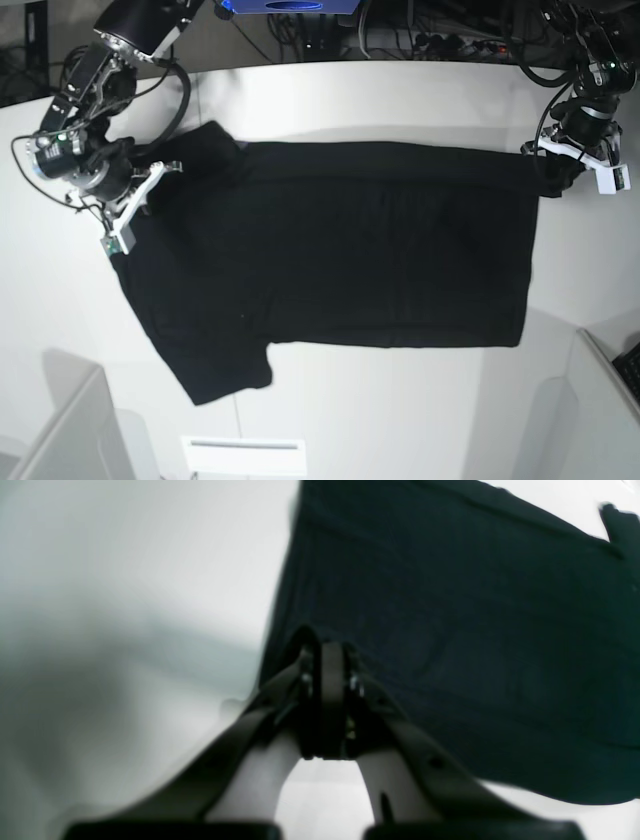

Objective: Fold the T-shirt properly
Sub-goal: 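Lift the shoulders and drag the shirt toward the robot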

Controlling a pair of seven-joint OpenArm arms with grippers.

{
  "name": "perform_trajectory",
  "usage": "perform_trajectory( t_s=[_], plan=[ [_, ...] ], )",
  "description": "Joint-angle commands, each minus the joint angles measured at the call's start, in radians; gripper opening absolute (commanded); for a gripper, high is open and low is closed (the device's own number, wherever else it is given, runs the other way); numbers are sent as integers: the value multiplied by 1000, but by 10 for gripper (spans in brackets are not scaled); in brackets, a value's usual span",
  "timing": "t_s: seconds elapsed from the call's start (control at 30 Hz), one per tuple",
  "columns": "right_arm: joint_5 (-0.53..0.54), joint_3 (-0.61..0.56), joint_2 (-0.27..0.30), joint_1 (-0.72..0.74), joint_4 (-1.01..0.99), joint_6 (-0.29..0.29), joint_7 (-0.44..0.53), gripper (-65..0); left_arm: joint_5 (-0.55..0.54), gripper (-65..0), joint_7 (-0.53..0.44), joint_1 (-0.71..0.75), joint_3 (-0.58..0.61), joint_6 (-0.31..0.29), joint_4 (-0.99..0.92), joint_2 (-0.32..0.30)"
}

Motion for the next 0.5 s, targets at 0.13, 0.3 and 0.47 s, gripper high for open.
perform_trajectory(
  t_s=[0.13, 0.3, 0.47],
  plan=[
    [11, -3, 16, 41, -70, 1, 67, -650, 51, -650, -20, -50, 19, -2, -7, -12],
    [11, -6, 18, 78, -171, 1, 104, -650, 134, -650, -20, -87, 80, -2, -45, -15],
    [11, -9, 18, 133, -233, 1, 133, -650, 231, -650, -20, -132, 129, -2, -54, -15]
  ],
)
